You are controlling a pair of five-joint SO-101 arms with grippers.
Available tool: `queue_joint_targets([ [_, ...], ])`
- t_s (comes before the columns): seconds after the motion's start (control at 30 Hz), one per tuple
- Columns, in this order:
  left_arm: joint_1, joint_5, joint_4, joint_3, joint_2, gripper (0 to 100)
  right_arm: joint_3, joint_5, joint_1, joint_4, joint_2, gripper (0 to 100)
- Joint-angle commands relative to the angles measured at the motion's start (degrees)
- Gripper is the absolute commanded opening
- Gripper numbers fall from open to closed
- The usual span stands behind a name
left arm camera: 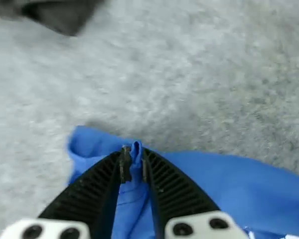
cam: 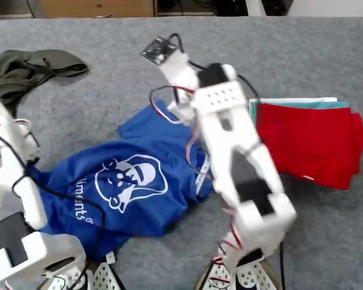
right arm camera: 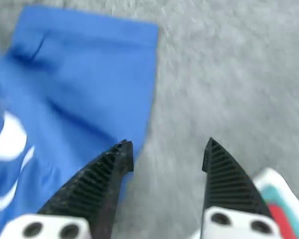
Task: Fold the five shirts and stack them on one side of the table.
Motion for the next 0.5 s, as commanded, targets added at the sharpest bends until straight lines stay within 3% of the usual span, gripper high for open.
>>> queue_joint_targets([
  [0.0,1.93,2.90,-7.03,3.52,-0.66,2,-18.07,-3.52,-1.89,-0.88,15.78,23.5],
  [0.17,1.76,6.42,-16.00,9.76,-0.75,2,-45.67,-5.45,-2.86,3.25,36.26,23.5],
  [0.3,1.76,7.91,-17.76,9.93,-0.31,2,-66.59,-5.36,-4.35,8.88,49.01,23.5],
  [0.47,1.85,10.73,-19.87,10.29,-0.31,2,-80.75,-5.80,-5.76,10.81,57.89,23.5],
])
